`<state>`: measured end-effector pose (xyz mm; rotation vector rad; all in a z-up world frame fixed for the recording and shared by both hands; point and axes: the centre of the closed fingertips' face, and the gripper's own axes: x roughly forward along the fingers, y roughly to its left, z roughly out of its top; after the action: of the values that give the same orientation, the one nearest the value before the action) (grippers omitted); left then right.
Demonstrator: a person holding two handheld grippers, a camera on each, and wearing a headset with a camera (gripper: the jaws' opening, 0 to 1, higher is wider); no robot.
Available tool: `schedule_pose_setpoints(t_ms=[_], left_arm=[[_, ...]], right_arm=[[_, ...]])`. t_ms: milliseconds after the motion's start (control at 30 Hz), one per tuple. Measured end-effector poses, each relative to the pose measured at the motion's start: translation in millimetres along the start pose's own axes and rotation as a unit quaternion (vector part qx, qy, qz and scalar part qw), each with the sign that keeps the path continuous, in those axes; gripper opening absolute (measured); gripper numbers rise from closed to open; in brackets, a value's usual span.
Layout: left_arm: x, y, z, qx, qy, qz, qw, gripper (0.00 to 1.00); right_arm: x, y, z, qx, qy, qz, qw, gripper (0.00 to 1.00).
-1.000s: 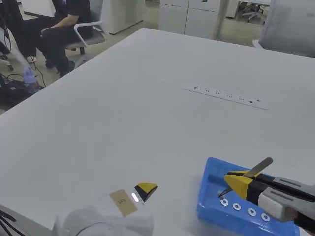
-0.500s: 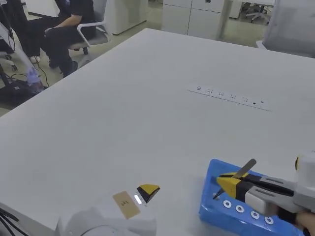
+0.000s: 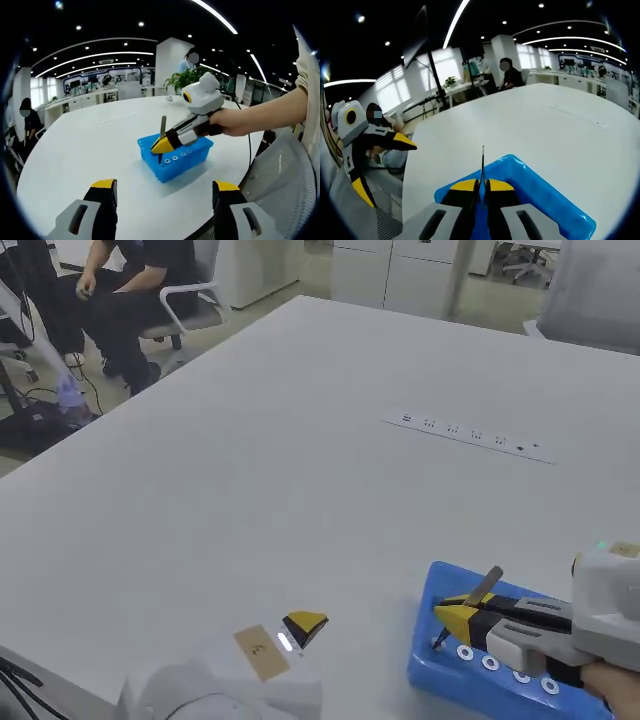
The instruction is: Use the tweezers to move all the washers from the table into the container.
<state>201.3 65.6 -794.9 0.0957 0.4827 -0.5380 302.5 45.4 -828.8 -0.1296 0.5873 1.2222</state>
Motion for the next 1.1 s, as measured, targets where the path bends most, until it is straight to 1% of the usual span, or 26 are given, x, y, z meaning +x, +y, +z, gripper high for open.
schedule_pose_setpoints(t_ms=[267, 333, 400, 467, 567, 667, 700, 833, 900, 967, 1033, 1100], left_arm=[[0.3, -1.3, 0.5, 0.0, -0.001, -0.002, 1.0, 0.78], [-0.1, -1.1, 2.1, -0.002, -0.005, -0.001, 1.0, 0.78], [-0.5, -0.1, 2.1, -0.005, -0.006, 0.001, 1.0, 0.78], [-0.6, -0.4, 3.2, -0.005, -0.008, 0.0, 1.0, 0.78], [-0.5, -2.4, 2.7, -0.003, -0.007, -0.004, 1.0, 0.78], [-0.3, -4.5, 1.8, -0.001, -0.004, -0.01, 0.9999, 0.77], [-0.2, -5.5, 1.6, -0.001, -0.003, -0.012, 0.9999, 0.77], [-0.3, -8.2, 2.6, 0.005, -0.004, -0.017, 0.9998, 0.76], [-0.9, -7.8, 4.8, 0.007, -0.01, -0.017, 0.9998, 0.75], [-0.5, -10.3, 3.6, -0.003, -0.007, -0.025, 0.9997, 0.73], [-0.4, -9.8, 3.3, 0.005, -0.006, -0.024, 0.9997, 0.72], [0.0, -11.1, 3.7, 0.005, -0.008, -0.028, 0.9996, 0.72]], right_arm=[[-0.8, -1.3, -0.2, -0.009, 0.006, 0.003, 0.9999, 0.04], [-0.9, -1.7, -0.5, -0.011, 0.007, 0.004, 0.9999, 0.04], [-1.4, -2.0, -0.5, -0.013, 0.007, 0.003, 0.9999, 0.04], [-2.7, -1.9, 1.0, -0.013, 0.004, 0.0, 0.9999, 0.04], [-6.9, -1.5, 6.3, -0.015, 0.002, -0.005, 0.9999, 0.04], [-16.1, -0.4, 15.7, -0.022, -0.008, -0.013, 0.9997, 0.04], [-20.5, 2.1, 19.8, -0.025, -0.013, -0.013, 0.9995, 0.04], [-35.6, 7.8, 27.5, -0.04, -0.021, -0.017, 0.9989, 0.04], [-44.3, 12.3, 30.6, -0.046, -0.026, -0.019, 0.9984, 0.04], [-50.8, 17.1, 32.3, -0.05, -0.029, -0.02, 0.9981, 0.04], [-58.4, 23.4, 33.0, -0.06, -0.032, -0.021, 0.9975, 0.04], [-65.5, 29.0, 32.7, -0.065, -0.033, -0.02, 0.9971, 0.04]])
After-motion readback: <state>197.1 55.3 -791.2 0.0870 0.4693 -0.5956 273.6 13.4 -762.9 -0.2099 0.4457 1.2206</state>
